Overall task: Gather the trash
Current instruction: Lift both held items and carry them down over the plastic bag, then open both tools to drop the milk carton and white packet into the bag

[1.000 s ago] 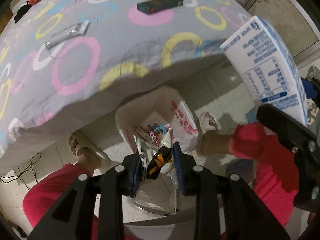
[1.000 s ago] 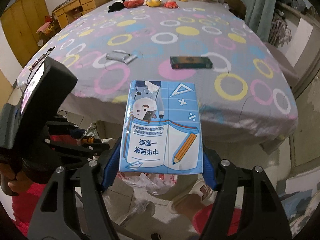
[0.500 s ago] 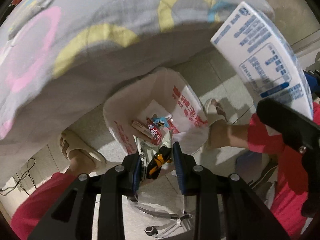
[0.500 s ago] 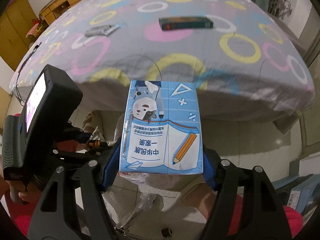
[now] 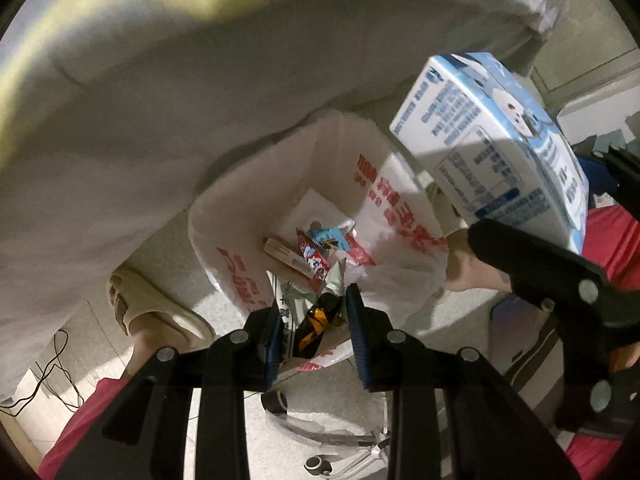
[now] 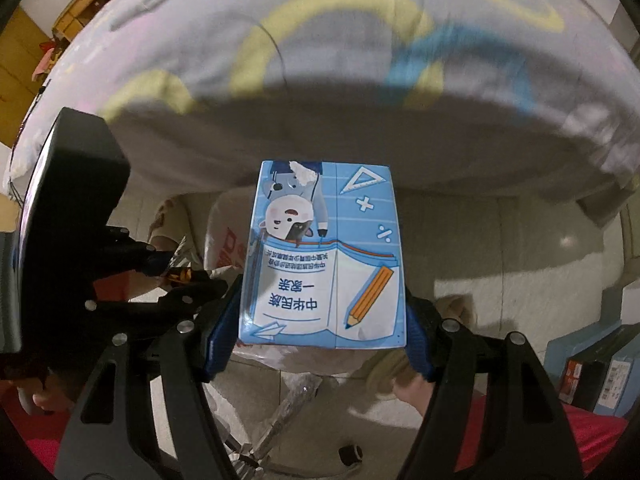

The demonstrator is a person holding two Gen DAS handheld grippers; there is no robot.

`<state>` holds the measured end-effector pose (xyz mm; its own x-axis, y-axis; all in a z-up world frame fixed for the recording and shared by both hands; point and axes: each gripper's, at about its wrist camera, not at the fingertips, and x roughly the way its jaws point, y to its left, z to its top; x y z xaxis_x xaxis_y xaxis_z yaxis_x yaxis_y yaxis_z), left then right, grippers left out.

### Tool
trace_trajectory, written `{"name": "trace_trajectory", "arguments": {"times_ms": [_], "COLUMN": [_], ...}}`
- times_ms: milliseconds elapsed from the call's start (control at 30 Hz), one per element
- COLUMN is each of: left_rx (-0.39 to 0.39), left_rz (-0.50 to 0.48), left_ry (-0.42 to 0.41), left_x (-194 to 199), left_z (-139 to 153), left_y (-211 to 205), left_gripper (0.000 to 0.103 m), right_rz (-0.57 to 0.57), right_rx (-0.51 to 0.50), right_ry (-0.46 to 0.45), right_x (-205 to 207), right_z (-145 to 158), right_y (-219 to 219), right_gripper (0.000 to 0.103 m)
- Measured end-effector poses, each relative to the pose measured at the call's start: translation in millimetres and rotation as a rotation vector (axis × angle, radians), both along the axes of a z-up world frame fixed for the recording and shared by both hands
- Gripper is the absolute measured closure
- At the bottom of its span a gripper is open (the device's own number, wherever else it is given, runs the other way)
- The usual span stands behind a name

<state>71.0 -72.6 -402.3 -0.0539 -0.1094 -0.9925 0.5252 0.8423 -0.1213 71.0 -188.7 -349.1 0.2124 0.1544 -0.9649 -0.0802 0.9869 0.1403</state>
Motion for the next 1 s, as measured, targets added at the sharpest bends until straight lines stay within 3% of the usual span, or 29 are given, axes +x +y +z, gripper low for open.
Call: {"name": "trace_trajectory", "arguments": {"times_ms": [600,900,1000], "left_rx": [0.083,0.102,0.107], "left_rz": [-0.031,-0.015,-0.002], "left_ry": [0.129,0.167,0.192], "left_x": [4.2,9.8,11.8], "left_z": [-63.6,-82.5,-88.7], "left_y": [-7.0,-11.6,-10.3], "left_gripper": [0.074,0.073,0.067], "right_rz": [-0.039,-0.054,-0.055], "right_rx": [0.02,0.041,0.061], "right_ry": [0.166,0.215,0.236], "right_x": [26.5,36.8,40.0], "right_z": [-90.8,-122.0,-122.5], "right_y": [-8.3,3.0,-3.0], "right_gripper": [0.035,0.035,0.035]}}
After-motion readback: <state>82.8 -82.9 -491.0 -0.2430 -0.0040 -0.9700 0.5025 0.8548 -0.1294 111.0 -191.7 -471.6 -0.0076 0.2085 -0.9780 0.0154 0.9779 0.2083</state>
